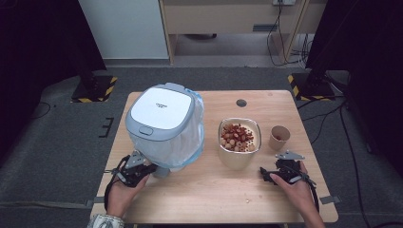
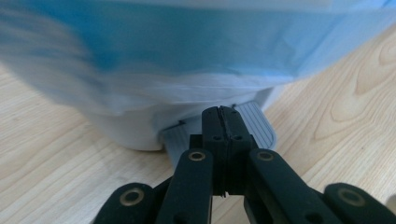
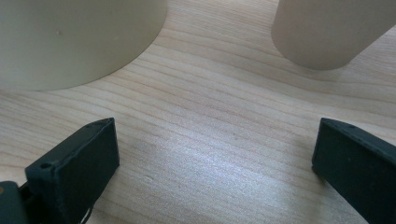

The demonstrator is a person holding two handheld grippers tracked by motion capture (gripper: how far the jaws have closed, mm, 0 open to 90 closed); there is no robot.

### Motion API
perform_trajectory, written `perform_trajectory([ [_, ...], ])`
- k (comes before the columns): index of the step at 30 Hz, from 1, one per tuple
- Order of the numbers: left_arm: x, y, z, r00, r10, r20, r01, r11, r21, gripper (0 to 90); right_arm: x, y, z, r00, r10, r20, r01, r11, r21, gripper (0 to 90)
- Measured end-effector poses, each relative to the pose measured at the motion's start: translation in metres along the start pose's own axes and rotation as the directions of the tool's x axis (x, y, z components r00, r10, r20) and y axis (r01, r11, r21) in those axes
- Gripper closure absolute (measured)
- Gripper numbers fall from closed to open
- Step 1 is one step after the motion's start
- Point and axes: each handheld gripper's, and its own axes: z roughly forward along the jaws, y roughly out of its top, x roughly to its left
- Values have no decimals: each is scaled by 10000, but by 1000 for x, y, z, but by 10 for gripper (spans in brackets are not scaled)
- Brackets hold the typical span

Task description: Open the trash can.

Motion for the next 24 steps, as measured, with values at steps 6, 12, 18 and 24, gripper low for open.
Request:
perform_trajectory([
  [6,3,-3,5,9992,-375,139,371,9990,245,897,0,0,0,10000,-6,-8,6,10000,0,9],
  [12,4,-4,8,9982,-569,173,562,9977,373,899,0,0,0,10000,-10,-12,10,10000,-2,8],
  [18,3,-5,10,9994,-325,81,320,9978,578,900,0,0,0,10000,-18,-8,18,10000,-4,9],
  [24,1,-5,17,10000,-33,-26,36,9947,1026,900,0,0,0,10000,-20,-11,20,10000,-2,9],
])
